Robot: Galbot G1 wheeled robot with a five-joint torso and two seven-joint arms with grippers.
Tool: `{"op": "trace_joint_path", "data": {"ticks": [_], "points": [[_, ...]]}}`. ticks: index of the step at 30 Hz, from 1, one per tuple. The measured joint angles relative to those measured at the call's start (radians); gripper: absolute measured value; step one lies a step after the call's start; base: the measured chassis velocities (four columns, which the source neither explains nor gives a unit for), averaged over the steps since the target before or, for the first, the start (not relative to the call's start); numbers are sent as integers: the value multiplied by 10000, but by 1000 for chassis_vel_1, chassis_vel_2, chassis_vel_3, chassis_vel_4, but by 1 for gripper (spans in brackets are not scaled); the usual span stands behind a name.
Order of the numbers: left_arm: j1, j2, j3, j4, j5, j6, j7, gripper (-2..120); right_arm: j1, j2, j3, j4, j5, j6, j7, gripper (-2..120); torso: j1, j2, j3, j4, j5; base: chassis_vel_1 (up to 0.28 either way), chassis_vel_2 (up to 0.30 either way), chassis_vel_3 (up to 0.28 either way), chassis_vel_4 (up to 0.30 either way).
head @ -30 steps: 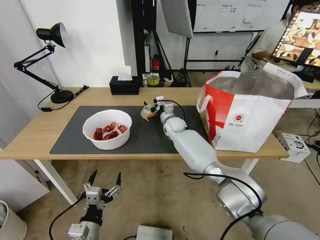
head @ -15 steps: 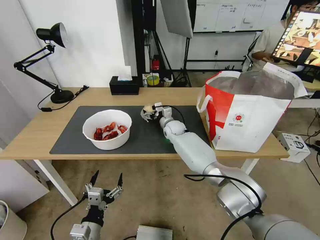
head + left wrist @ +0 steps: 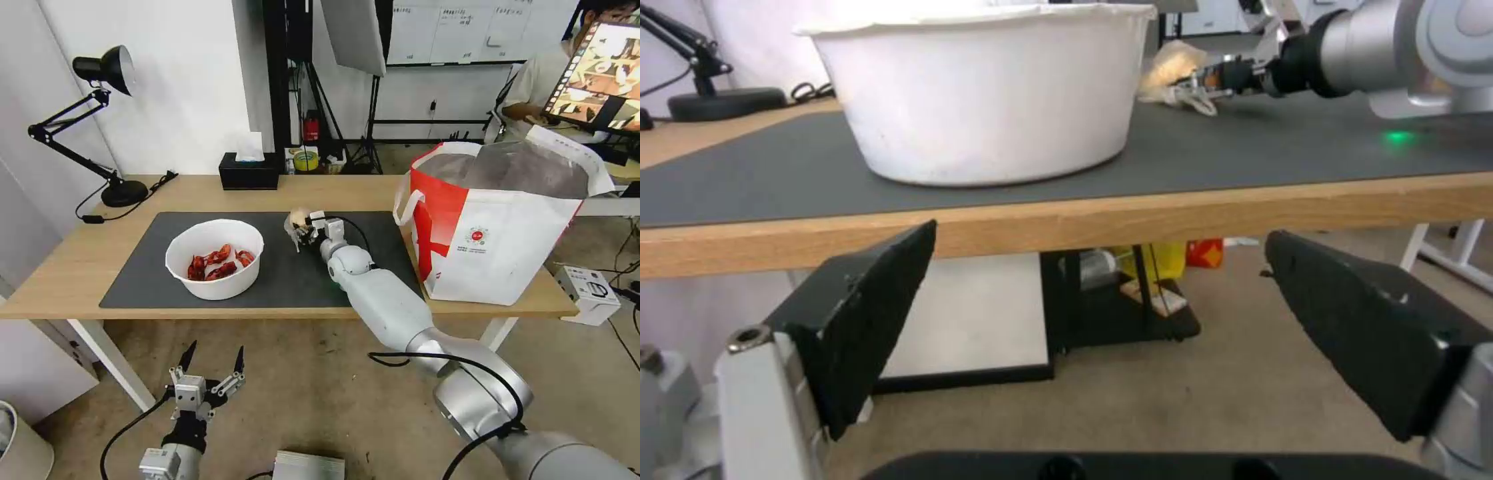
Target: Pick up the trash from the table and place it into the takeout bag.
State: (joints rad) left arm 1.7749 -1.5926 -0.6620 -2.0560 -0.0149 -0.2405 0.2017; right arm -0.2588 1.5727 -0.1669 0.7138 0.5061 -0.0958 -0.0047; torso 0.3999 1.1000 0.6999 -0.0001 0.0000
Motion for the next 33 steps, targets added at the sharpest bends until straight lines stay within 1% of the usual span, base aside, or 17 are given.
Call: {"op": "trace_joint_path", "data": {"ticks": [3,6,8,11,12,14,15,17,19,21,22,23,24,28,29,31,33], "points": [[0,0,-34,12,-18,-17,0,100,-223,-10,70,229,-30,76,44,18,0,0,0,0,0,0,0,0,0],[-16,0,-49,24,-35,-29,0,100,-453,-29,219,550,-225,214,159,9,0,0,2,2,0,0,0,0,0],[-29,2,-49,27,-38,-29,0,100,-522,-56,247,688,-273,241,186,7,0,0,2,2,0,0,0,0,0],[-116,42,-36,35,-61,-28,0,100,-853,-437,248,1845,-317,245,365,3,1,0,2,2,0,0,0,0,0],[-116,42,-36,35,-61,-28,0,100,-853,-437,248,1845,-317,245,365,3,1,0,2,2,0,0,0,0,0],[-181,104,-17,77,-119,-10,1,100,-1159,-999,130,3094,-276,69,556,3,1,0,2,3,0,0,0,0,0],[-181,104,-17,77,-119,-10,1,100,-1159,-999,130,3094,-276,69,556,3,1,0,2,3,0,0,0,0,0],[-238,186,-2,138,-204,0,4,100,-1517,-1628,113,4232,-259,32,651,3,1,0,2,2,1,0,0,0,0],[-246,197,-3,144,-217,1,3,100,-1590,-1749,114,4438,-243,30,662,3,1,0,3,2,1,0,0,0,0],[-316,317,-12,152,-346,27,8,100,-2360,-2838,164,6218,-10,39,675,3,0,0,1,0,3,0,0,0,0],[-316,317,-12,152,-346,27,8,100,-2360,-2838,164,6218,-10,39,675,3,0,0,1,0,3,0,0,0,0],[-336,367,-42,149,-410,43,11,100,-2769,-3329,244,6978,143,115,661,3,0,0,2,-1,3,0,0,0,0],[-336,367,-42,149,-410,43,11,100,-2769,-3329,244,6978,143,115,661,3,0,0,2,-1,3,0,0,0,0],[-404,500,-83,233,-512,72,28,100,-4095,-4649,829,8772,553,993,112,3,0,0,0,1,4,0,0,0,0],[-404,500,-83,233,-512,72,28,100,-4095,-4649,829,8772,553,993,112,3,0,0,0,1,4,0,0,0,0],[-478,534,-77,282,-533,92,30,100,-4871,-5288,1443,9552,670,1601,-520,3,0,0,1,-1,3,0,0,0,0],[-525,547,-69,284,-545,157,35,100,-5264,-5564,1798,9934,744,1800,-804,3,0,0,1,-2,3,0,0,0,0]]}}
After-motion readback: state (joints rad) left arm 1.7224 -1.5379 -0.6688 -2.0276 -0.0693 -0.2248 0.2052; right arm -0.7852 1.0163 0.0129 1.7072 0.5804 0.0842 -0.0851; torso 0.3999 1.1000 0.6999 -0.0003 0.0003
